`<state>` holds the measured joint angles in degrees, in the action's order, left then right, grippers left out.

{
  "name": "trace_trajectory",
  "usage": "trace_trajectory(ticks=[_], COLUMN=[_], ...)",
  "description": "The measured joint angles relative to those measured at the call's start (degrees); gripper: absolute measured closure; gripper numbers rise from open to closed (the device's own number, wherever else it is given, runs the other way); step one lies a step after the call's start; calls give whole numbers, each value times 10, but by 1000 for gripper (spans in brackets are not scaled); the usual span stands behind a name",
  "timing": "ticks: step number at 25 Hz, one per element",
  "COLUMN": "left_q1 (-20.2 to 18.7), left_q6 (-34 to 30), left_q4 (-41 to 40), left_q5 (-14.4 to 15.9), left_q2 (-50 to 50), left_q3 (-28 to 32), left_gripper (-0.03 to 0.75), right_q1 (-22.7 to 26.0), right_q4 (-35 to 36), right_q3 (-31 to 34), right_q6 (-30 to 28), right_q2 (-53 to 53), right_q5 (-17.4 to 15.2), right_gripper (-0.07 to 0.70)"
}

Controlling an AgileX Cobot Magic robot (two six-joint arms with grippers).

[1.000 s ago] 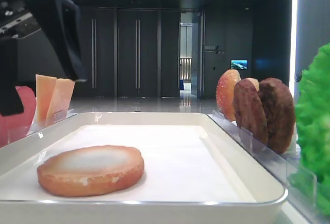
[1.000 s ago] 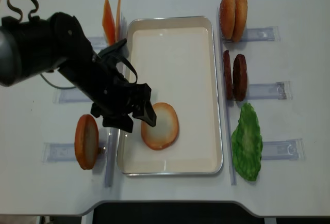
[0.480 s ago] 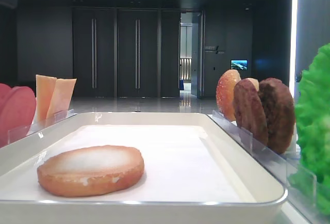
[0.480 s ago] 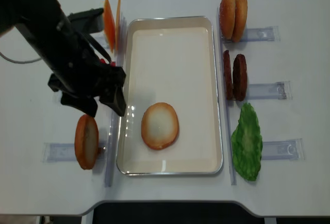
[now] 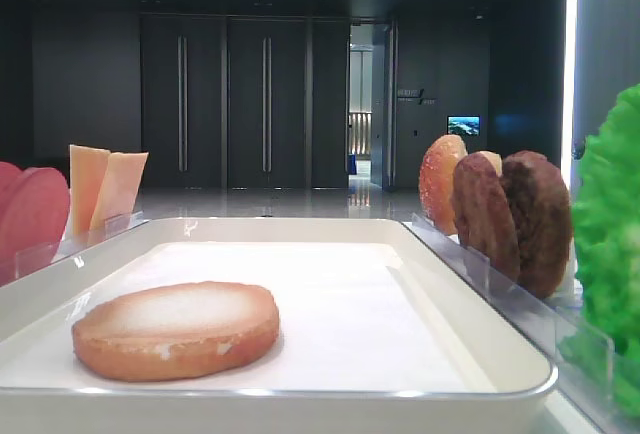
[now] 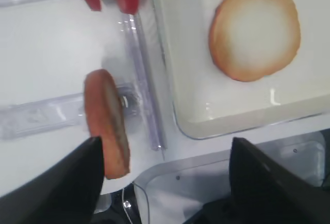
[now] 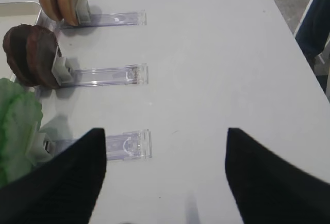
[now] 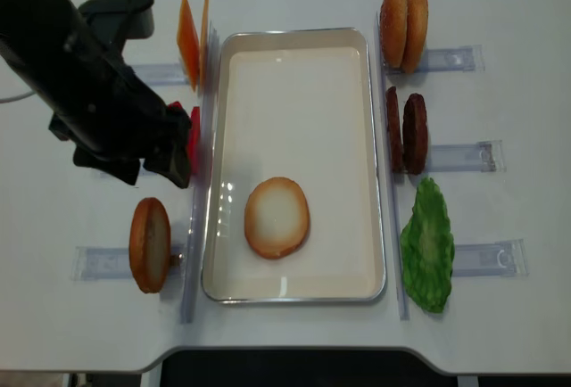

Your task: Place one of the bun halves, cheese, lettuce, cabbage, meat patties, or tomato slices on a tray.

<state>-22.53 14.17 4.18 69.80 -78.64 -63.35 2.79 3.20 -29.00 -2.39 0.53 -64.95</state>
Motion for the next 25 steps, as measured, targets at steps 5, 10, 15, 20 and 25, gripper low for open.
trace_trajectory(ticks=[5,10,15,20,25], left_q1=[71,151,229,282,293], left_q6=[-27,-56,-100,-129,-131], left_q4=[-25,-42,-59,-64,-69], left_q5=[0,2,5,8,9], left_q2=[27,56,75,86,108], left_q3=[0,0,0,0,1], left_gripper=[139,139,139,139,139], right_q1=[0,0,0,0,0], right_q4=[0,0,0,0,0], right_q3=[0,0,0,0,0], right_q6=[0,0,0,0,0], right_q2=[0,0,0,0,0], right_q5=[0,0,0,0,0], right_gripper=[163,163,163,163,163])
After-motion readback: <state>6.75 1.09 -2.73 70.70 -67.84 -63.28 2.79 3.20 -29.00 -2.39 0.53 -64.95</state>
